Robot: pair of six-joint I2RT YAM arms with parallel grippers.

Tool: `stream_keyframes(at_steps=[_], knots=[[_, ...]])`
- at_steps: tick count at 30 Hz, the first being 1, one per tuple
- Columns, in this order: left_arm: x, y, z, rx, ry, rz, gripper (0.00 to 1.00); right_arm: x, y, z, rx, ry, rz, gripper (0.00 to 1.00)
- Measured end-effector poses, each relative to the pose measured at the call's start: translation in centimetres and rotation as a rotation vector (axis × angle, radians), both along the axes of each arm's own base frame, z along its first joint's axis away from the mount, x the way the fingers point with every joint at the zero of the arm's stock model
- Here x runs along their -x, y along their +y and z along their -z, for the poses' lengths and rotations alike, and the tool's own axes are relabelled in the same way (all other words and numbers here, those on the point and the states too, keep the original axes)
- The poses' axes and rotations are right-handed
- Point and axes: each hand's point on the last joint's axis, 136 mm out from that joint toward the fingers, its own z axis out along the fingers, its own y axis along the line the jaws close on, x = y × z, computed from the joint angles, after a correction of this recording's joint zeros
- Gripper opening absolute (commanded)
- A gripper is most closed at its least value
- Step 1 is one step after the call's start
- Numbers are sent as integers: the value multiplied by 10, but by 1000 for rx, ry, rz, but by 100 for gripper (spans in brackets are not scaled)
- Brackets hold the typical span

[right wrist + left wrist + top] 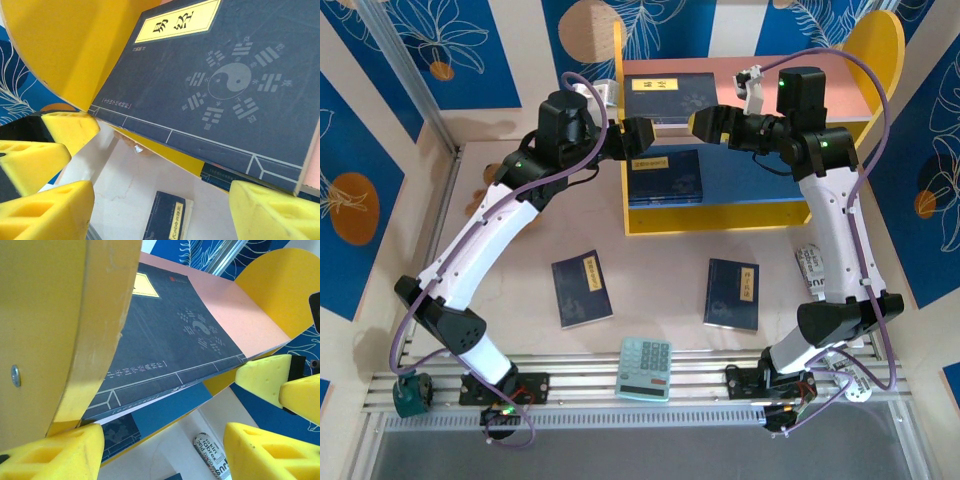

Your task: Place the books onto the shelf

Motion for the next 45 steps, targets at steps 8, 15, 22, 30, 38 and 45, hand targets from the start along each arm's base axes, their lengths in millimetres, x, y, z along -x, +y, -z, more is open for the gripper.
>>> stream_keyframes(at_steps=[8, 15, 22, 30, 38, 45], knots=[[-1, 2, 1, -6, 0, -2, 65, -2, -2, 2, 0, 4, 3, 72], [0, 14, -1, -15, 6, -22, 66, -4, -9, 0, -7, 2, 10, 72], [17, 53, -32, -12, -63, -96, 67, 8, -14, -2, -4, -11, 14, 72], [52, 94, -8, -78, -38, -174, 66, 34, -14, 21, 24, 17, 14, 72], [111, 154, 142, -256, 248, -291, 65, 97, 39, 131, 149, 167, -98, 69], [179, 203, 257, -293, 505, -393, 64, 161, 83, 273, 312, 440, -193, 66]])
